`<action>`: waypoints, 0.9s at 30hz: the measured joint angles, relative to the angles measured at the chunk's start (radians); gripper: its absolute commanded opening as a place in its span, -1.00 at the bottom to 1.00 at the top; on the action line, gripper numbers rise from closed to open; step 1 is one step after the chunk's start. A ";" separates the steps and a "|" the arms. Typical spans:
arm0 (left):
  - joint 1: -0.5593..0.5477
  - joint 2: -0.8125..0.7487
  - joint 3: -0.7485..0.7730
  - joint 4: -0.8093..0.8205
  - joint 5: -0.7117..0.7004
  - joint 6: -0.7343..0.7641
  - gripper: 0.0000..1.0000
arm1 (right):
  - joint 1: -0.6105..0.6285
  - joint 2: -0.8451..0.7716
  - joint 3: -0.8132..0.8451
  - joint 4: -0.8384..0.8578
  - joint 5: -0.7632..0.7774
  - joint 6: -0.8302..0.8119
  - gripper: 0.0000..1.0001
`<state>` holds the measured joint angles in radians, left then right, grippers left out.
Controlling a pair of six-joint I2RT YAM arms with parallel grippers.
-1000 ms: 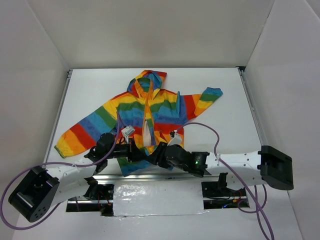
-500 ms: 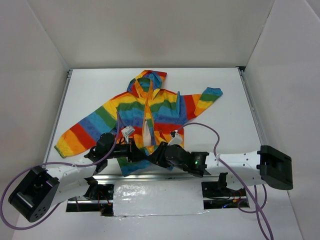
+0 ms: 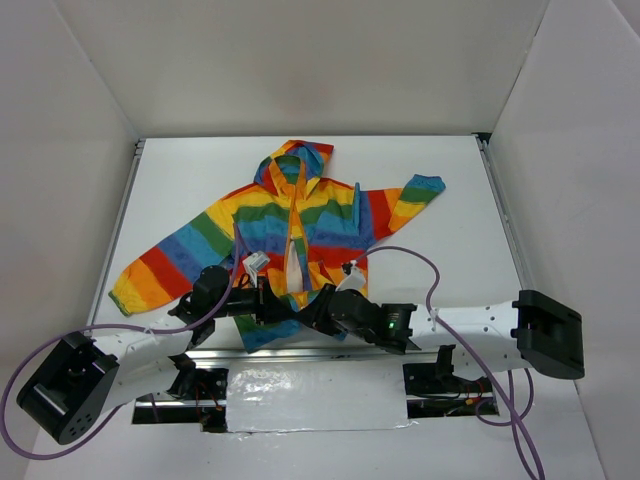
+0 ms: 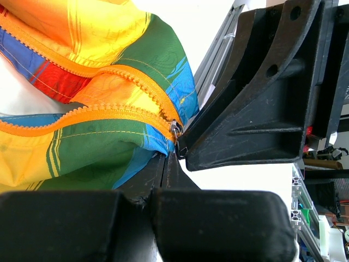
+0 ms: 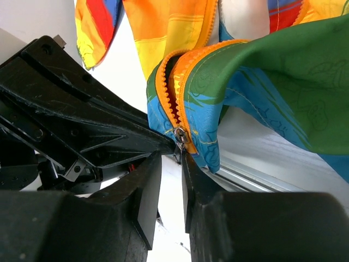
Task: Zip up the jacket
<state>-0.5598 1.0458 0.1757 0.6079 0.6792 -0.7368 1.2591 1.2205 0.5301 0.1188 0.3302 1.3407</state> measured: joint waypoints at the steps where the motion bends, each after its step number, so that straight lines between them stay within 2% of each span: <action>1: 0.000 0.000 0.000 0.000 0.000 0.000 -1.00 | 0.000 0.001 0.000 0.000 0.001 0.002 -0.44; 6: 0.000 0.000 0.000 0.005 0.000 0.000 -1.00 | 0.000 0.014 0.000 0.001 0.008 0.008 -0.57; 7: 0.000 0.000 0.000 0.005 0.000 0.000 -1.00 | 0.000 0.016 0.000 0.000 0.008 0.009 -0.71; 15: 0.000 0.002 -0.002 0.006 -0.001 0.000 -1.00 | 0.000 0.021 0.001 0.001 0.009 0.025 -0.80; 16: 0.000 0.004 -0.002 0.007 -0.001 0.000 -1.00 | 0.000 0.021 0.001 0.000 0.010 0.027 -0.95; 18: 0.000 0.006 -0.002 0.008 -0.001 -0.001 -1.00 | 0.002 0.021 0.001 0.000 0.014 0.031 -1.00; 27: 0.000 0.006 -0.002 0.015 -0.001 -0.001 -1.00 | 0.002 0.012 0.001 -0.002 0.029 0.051 -1.00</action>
<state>-0.5602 1.0523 0.1738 0.6228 0.6781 -0.7376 1.2610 1.2324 0.5308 0.1165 0.3595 1.3918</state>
